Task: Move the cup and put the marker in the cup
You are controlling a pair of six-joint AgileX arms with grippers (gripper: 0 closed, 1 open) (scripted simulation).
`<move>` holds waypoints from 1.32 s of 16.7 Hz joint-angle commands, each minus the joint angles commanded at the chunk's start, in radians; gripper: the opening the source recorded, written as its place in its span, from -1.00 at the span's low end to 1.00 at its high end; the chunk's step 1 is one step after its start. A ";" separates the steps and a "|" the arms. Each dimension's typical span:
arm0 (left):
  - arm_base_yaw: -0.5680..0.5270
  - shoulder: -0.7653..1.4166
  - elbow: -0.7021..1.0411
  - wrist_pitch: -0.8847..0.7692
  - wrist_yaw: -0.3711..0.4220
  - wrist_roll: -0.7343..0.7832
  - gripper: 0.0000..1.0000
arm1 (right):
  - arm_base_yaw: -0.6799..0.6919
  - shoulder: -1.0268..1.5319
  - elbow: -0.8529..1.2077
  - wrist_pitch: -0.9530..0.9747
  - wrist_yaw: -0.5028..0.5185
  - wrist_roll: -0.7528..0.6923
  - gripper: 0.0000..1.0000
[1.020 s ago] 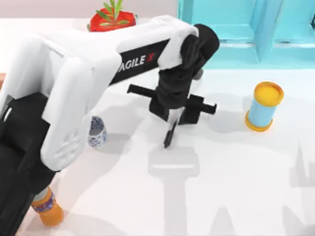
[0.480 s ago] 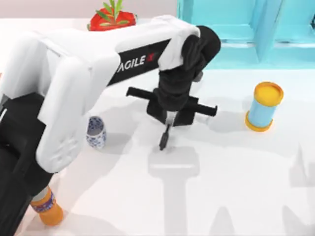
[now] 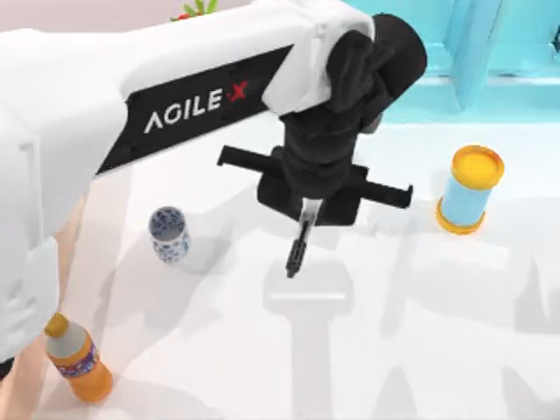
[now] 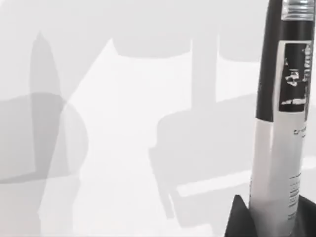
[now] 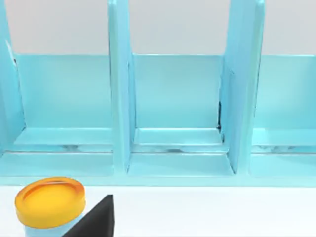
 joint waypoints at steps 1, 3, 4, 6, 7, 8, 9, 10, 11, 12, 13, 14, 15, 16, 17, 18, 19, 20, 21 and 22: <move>-0.013 -0.025 -0.023 -0.016 -0.002 -0.017 -1.00 | 0.000 0.000 0.000 0.000 0.000 0.000 1.00; -0.025 -0.043 -0.043 -0.034 -0.006 -0.036 -1.00 | 0.000 0.000 0.000 0.000 0.000 0.000 1.00; -0.025 -0.043 -0.043 -0.034 -0.006 -0.036 -1.00 | 0.000 0.000 0.000 0.000 0.000 0.000 1.00; -0.020 -0.040 -0.040 -0.032 -0.005 -0.033 -1.00 | 0.000 0.000 0.000 0.000 0.000 0.000 1.00; -0.020 -0.040 -0.040 -0.032 -0.005 -0.033 -1.00 | 0.000 0.000 0.000 0.000 0.000 0.000 1.00; -0.020 -0.044 -0.047 -0.022 -0.007 -0.030 -1.00 | 0.000 0.000 0.000 0.000 0.000 0.000 1.00; -0.020 -0.054 -0.061 -0.002 -0.013 -0.024 -1.00 | 0.000 0.000 0.000 0.000 0.000 0.000 1.00; -0.020 -0.067 -0.084 0.028 -0.020 -0.016 -1.00 | 0.000 0.000 0.000 0.000 0.000 0.000 1.00; -0.018 -0.084 -0.113 0.068 -0.029 -0.005 -1.00 | 0.000 0.000 0.000 0.000 0.000 0.000 1.00; -0.016 -0.103 -0.150 0.117 -0.040 0.008 -1.00 | 0.000 0.000 0.000 0.000 0.000 0.000 1.00; -0.014 -0.126 -0.194 0.175 -0.052 0.024 -1.00 | 0.000 0.000 0.000 0.000 0.000 0.000 1.00; -0.010 -0.152 -0.244 0.242 -0.065 0.041 -1.00 | 0.000 0.000 0.000 0.000 0.000 0.000 1.00; -0.005 -0.179 -0.299 0.314 -0.078 0.059 -1.00 | 0.000 0.000 0.000 0.000 0.000 0.000 1.00; 0.000 -0.209 -0.358 0.392 -0.093 0.079 -1.00 | 0.000 0.000 0.000 0.000 0.000 0.000 1.00; 0.006 -0.240 -0.422 0.476 -0.107 0.100 -1.00 | 0.000 0.000 0.000 0.000 0.000 0.000 1.00; 0.013 -0.273 -0.488 0.564 -0.122 0.122 -1.00 | 0.000 0.000 0.000 0.000 0.000 0.000 1.00; 0.020 -0.308 -0.558 0.656 -0.136 0.145 -1.00 | 0.000 0.000 0.000 0.000 0.000 0.000 1.00; 0.027 -0.344 -0.629 0.752 -0.150 0.170 -1.00 | 0.000 0.000 0.000 0.000 0.000 0.000 1.00; 0.035 -0.381 -0.702 0.851 -0.164 0.195 -1.00 | 0.000 0.000 0.000 0.000 0.000 0.000 1.00; 0.043 -0.419 -0.775 0.952 -0.178 0.220 -1.00 | 0.000 0.000 0.000 0.000 0.000 0.000 1.00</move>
